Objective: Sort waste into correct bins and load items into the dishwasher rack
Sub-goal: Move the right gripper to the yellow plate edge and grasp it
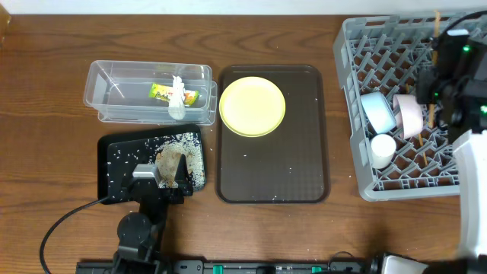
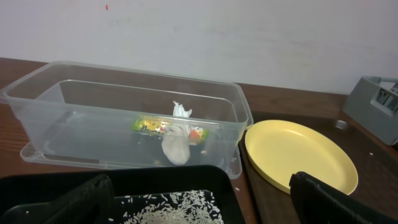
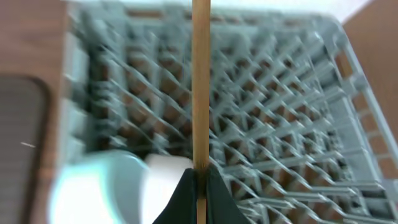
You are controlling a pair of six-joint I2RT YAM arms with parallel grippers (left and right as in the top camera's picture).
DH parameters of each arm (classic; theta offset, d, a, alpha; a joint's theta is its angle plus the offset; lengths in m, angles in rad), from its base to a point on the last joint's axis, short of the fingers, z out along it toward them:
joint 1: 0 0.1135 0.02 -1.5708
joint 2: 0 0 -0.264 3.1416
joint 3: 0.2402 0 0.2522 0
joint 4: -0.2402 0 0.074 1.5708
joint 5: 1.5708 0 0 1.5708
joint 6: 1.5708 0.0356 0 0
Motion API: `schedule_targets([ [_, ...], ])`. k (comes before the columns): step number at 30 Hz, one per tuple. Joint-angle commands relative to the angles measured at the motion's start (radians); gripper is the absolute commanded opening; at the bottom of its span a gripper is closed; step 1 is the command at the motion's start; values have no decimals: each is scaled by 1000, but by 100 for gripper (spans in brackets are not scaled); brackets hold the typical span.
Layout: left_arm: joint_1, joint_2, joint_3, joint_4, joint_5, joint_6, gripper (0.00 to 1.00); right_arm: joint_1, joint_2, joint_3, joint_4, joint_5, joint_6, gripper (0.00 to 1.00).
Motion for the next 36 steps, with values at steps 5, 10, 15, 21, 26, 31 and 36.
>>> schedule_targets([
  [5,6,-7,-32,-16,-9,-2,93,-118,174,-10,13,8,-126,1],
  [10,6,-7,-32,-16,-9,-2,93,-116,264,-10,31,34,-176,2],
  [15,6,-7,-32,-16,-9,-2,93,-82,232,4,34,21,-93,32],
  [21,6,-7,-32,-16,-9,-2,93,35,53,13,-44,-262,89,37],
  [26,6,-7,-32,-16,-9,-2,93,204,-24,12,-162,-536,185,48],
  [31,6,-7,-32,-16,-9,-2,93,449,22,-27,-183,-520,287,44],
  [36,6,-7,-32,-16,-9,-2,93,649,140,-68,-95,-112,655,52],
])
